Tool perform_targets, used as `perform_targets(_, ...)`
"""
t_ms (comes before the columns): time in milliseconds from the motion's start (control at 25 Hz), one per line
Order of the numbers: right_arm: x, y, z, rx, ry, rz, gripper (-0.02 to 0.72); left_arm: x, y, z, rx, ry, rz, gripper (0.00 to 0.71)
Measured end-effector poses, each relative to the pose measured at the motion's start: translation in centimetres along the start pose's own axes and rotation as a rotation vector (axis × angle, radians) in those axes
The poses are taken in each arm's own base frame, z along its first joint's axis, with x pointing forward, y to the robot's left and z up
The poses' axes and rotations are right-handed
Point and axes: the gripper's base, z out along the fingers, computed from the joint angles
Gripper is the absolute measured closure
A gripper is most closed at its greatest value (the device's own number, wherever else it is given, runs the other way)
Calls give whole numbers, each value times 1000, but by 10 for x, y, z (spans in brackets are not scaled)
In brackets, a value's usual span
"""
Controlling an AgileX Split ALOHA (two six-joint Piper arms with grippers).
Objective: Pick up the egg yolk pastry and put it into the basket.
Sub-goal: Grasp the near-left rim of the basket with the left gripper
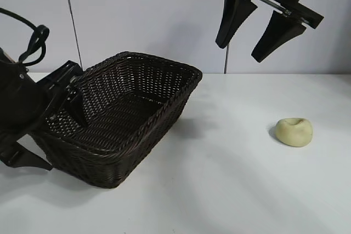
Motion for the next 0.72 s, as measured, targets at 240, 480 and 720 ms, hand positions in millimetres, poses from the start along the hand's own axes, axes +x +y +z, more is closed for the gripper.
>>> perform_targets(240,0,0,0,0,0,0,206,0,1,2,-10,4,0,452)
perform_targets(480,0,0,0,0,0,0,206,0,2,2,-16,6,5,610)
perform_targets(720,0,0,0,0,0,0,206,2,2,1,-34,23,-10,610)
